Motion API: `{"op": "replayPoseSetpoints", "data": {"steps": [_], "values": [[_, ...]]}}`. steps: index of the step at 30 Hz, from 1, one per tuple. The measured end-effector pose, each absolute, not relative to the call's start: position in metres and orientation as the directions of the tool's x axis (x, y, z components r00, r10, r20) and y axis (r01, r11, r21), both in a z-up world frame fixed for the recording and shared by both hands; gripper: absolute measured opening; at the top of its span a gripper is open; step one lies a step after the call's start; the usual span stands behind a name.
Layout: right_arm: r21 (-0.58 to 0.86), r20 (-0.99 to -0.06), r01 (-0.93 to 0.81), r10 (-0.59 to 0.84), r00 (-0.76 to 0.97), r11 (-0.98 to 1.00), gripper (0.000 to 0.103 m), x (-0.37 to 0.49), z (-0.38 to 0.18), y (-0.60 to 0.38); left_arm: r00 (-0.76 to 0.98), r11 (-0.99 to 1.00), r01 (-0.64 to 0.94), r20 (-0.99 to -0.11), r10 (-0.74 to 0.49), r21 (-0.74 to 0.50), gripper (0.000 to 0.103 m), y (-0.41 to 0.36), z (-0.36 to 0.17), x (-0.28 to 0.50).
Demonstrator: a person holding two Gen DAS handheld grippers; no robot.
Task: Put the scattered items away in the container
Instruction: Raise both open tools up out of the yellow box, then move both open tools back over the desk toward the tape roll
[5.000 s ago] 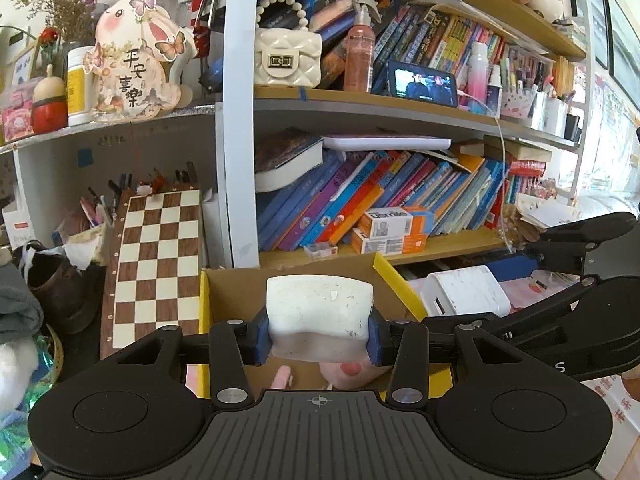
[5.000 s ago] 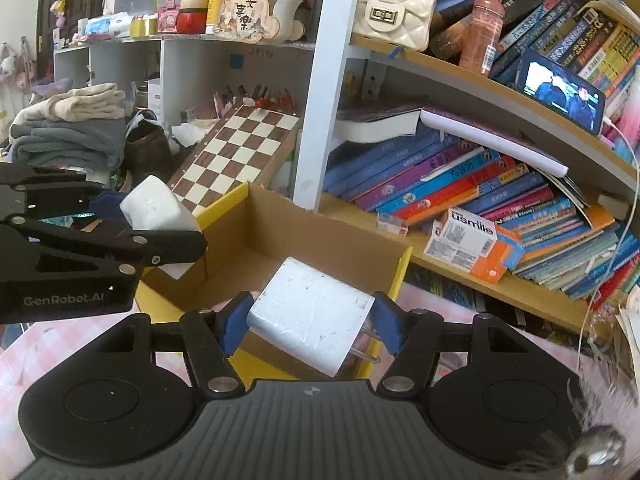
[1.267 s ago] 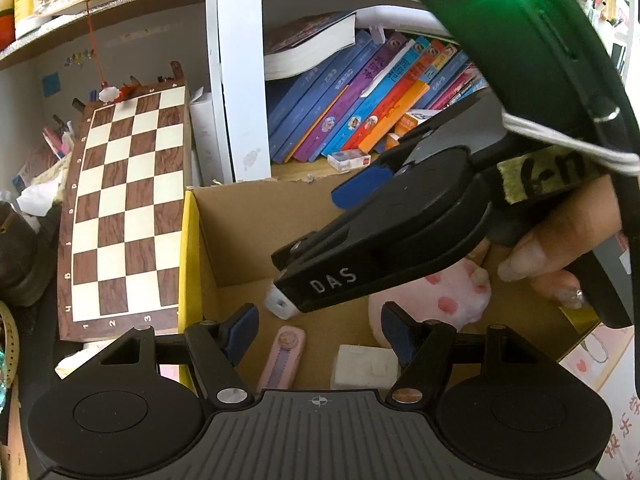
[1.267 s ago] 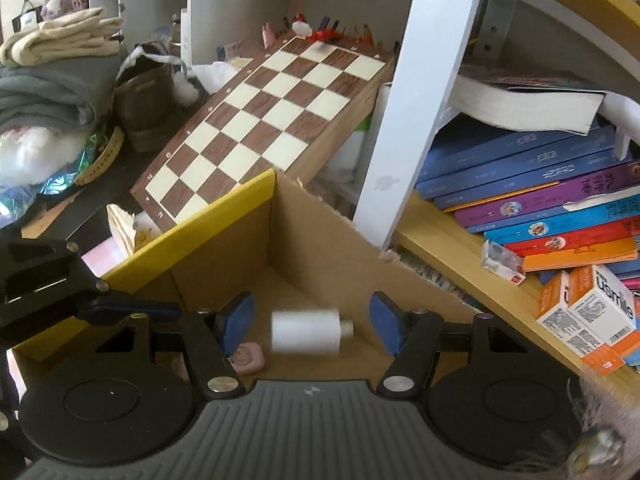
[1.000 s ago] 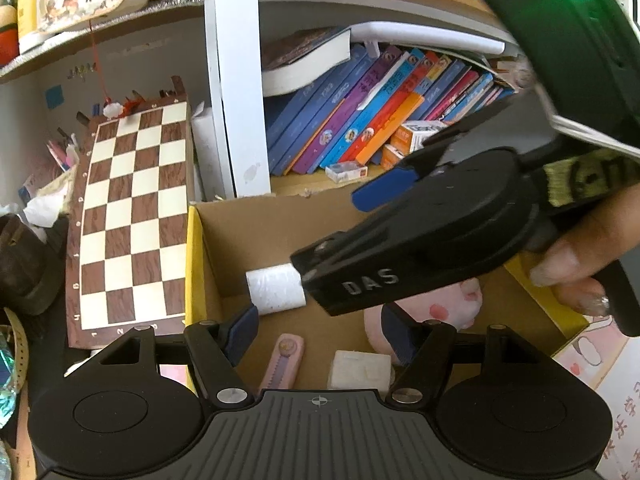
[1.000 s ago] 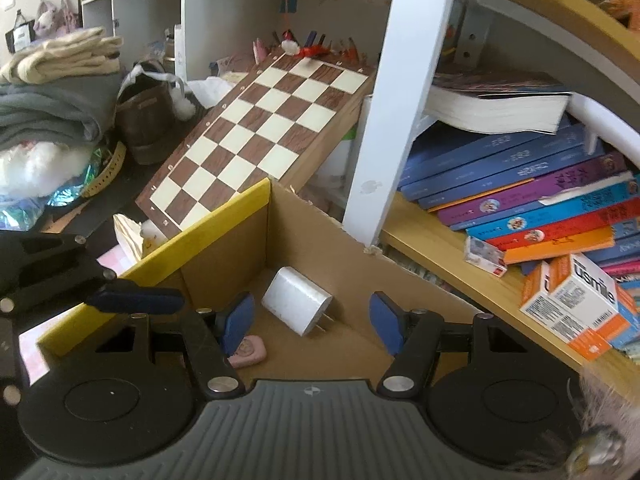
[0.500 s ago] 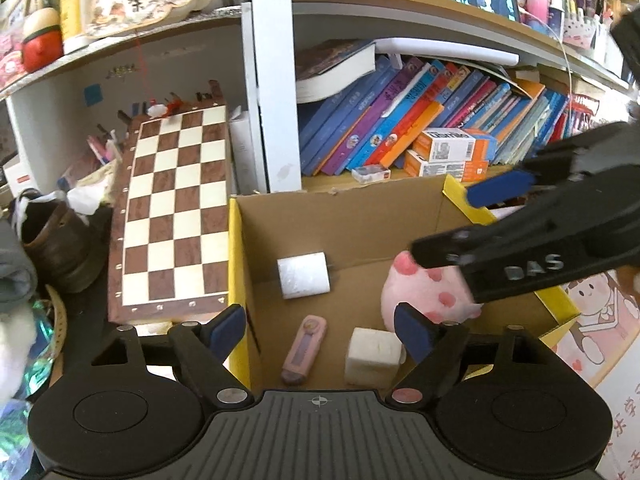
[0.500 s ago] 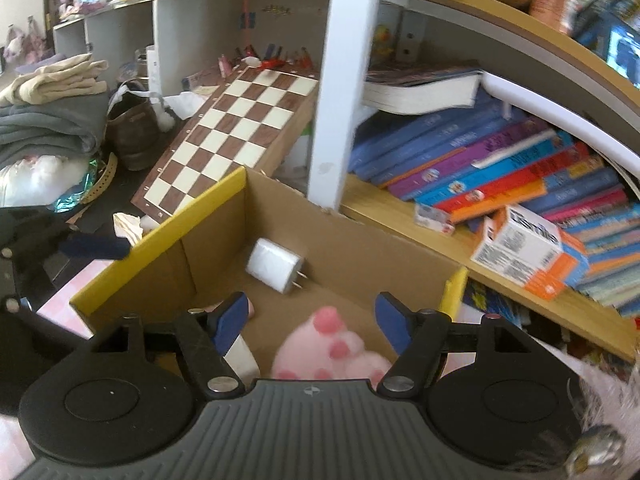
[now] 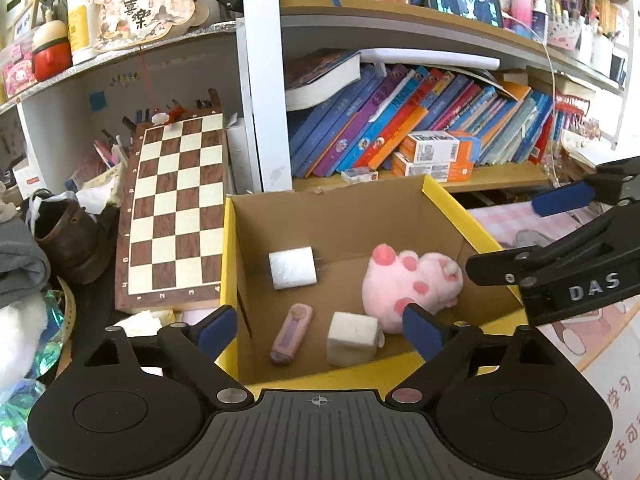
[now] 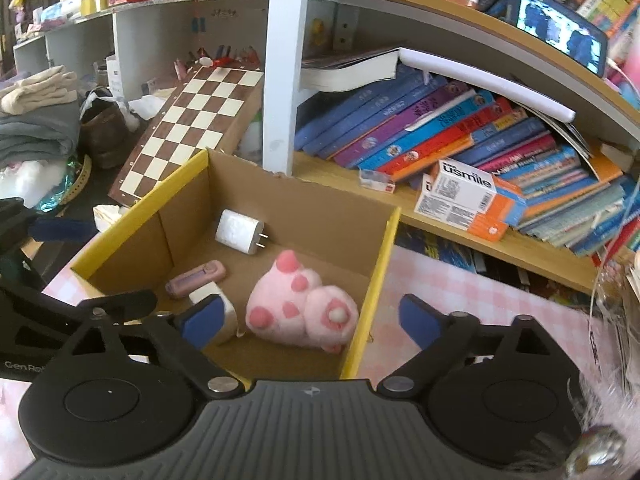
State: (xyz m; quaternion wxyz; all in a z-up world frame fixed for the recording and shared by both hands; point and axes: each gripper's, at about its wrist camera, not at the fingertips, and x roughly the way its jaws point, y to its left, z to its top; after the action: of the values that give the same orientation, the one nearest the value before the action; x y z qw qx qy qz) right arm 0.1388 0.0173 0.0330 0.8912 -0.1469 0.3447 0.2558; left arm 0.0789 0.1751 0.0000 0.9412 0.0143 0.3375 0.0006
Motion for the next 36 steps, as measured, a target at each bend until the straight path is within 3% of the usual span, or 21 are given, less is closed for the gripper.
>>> {"op": "replayPoseSetpoints", "data": {"steps": [18,36], "values": [[-0.081,-0.710,-0.471,0.281,0.645,0.878,0.103,0.105,0.019,-0.022,0.769,1.000,0.005,-0.639,-0.001,0.005,0.094,0.160,-0.005,0.054],[-0.067,-0.694,-0.469,0.296,0.656,0.881,0.103,0.095,0.019,-0.045,0.745,1.000,0.003,-0.667,0.002,0.006,0.094,0.138,-0.004,0.041]]}}
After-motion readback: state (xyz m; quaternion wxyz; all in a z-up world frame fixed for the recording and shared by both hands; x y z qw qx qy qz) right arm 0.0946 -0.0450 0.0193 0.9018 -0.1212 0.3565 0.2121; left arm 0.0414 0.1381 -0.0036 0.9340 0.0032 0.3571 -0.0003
